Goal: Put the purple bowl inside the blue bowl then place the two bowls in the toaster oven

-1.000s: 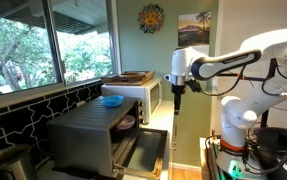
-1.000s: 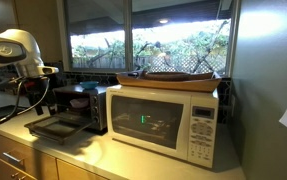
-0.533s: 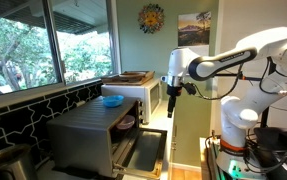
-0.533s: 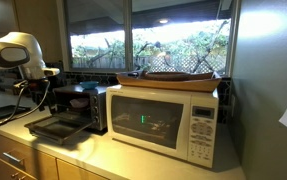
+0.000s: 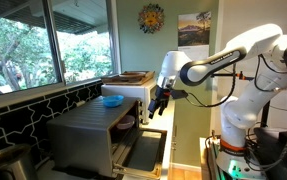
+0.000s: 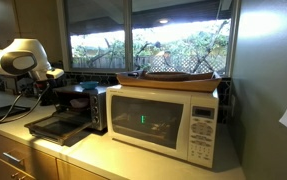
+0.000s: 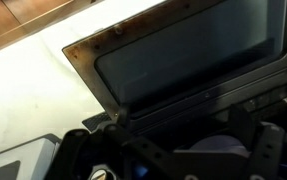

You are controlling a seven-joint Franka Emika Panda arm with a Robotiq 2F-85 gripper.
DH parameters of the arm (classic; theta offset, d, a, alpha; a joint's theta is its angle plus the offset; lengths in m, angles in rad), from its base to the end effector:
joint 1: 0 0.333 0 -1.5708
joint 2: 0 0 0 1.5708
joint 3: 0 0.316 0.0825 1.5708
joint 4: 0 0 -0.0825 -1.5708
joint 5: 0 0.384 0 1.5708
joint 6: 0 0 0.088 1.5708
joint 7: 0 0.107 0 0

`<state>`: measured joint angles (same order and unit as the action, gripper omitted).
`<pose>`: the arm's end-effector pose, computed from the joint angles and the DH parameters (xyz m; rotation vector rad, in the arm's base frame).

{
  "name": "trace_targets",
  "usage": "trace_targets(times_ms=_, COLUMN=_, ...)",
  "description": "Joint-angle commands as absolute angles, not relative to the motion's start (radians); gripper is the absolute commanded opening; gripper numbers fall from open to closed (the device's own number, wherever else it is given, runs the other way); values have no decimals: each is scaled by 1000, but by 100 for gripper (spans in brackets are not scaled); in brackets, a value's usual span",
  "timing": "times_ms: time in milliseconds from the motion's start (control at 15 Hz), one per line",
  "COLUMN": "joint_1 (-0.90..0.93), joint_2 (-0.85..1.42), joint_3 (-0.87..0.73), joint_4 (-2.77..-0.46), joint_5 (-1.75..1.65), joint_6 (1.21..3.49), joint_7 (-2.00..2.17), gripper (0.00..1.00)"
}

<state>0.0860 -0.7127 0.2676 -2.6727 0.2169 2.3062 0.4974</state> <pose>0.3406 0.1328 0.4768 -2.9354 0.4385 -0.4575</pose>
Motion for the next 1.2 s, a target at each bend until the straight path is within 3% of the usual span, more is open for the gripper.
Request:
trace_targets(times_ms=0, joint_1=49, joint_2=-628, joint_3=307, joint_4=-2643, joint_5=264, joint_6=2364, joint_7=662, gripper=100)
trace_targets(times_ms=1133, joint_1=114, joint_2=-572, joint_3=250, joint_4=-2651, joint_5=362, joint_6=2511, joint_7=745, gripper=100)
